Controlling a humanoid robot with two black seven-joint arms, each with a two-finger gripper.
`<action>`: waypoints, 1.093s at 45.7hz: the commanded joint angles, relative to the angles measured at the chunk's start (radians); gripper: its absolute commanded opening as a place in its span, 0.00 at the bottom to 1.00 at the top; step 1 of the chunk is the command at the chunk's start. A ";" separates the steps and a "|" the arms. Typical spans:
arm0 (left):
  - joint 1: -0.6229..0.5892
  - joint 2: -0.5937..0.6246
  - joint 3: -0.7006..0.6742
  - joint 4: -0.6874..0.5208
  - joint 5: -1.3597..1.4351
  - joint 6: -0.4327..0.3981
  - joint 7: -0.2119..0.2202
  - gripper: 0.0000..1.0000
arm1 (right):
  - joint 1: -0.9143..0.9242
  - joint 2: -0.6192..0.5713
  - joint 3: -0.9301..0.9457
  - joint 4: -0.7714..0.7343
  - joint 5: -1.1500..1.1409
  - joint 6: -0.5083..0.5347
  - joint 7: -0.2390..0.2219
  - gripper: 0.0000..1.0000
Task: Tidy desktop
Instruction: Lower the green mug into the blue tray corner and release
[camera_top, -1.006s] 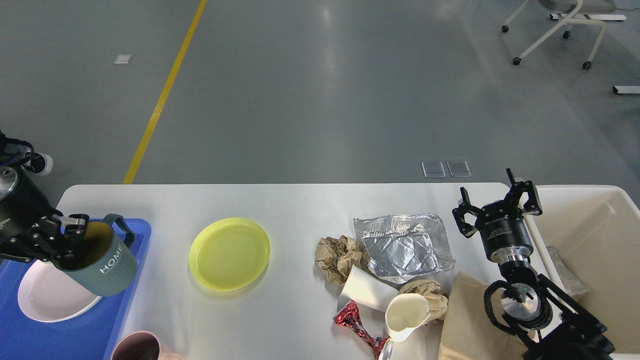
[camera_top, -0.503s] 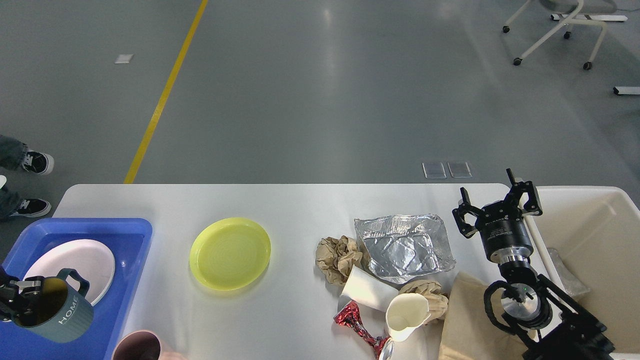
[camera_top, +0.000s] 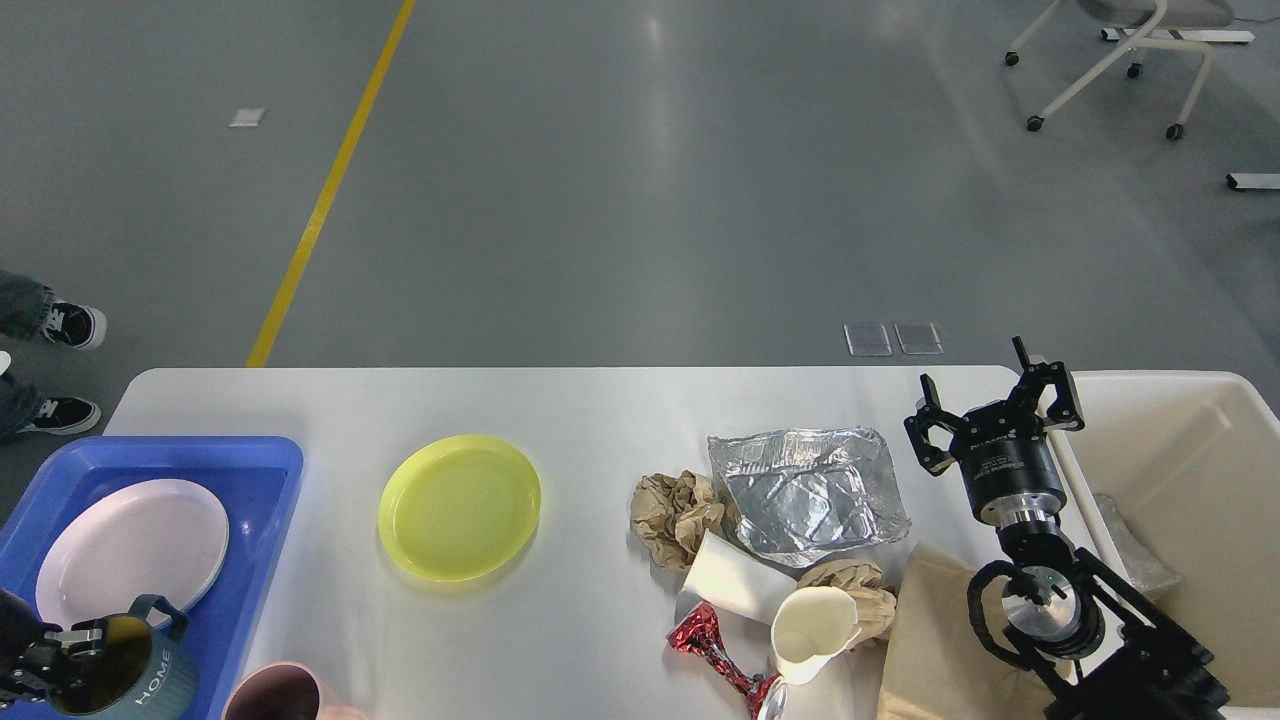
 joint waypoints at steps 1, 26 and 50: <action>0.005 0.001 -0.001 -0.001 0.000 0.003 -0.004 0.02 | 0.000 -0.001 0.000 0.000 0.000 0.001 0.000 1.00; 0.023 -0.003 -0.009 -0.010 -0.017 0.077 -0.007 0.91 | 0.000 0.001 0.000 0.000 0.000 0.001 0.000 1.00; -0.357 -0.040 0.246 -0.038 -0.084 -0.153 -0.006 0.95 | 0.000 0.001 0.000 0.000 0.000 0.001 0.000 1.00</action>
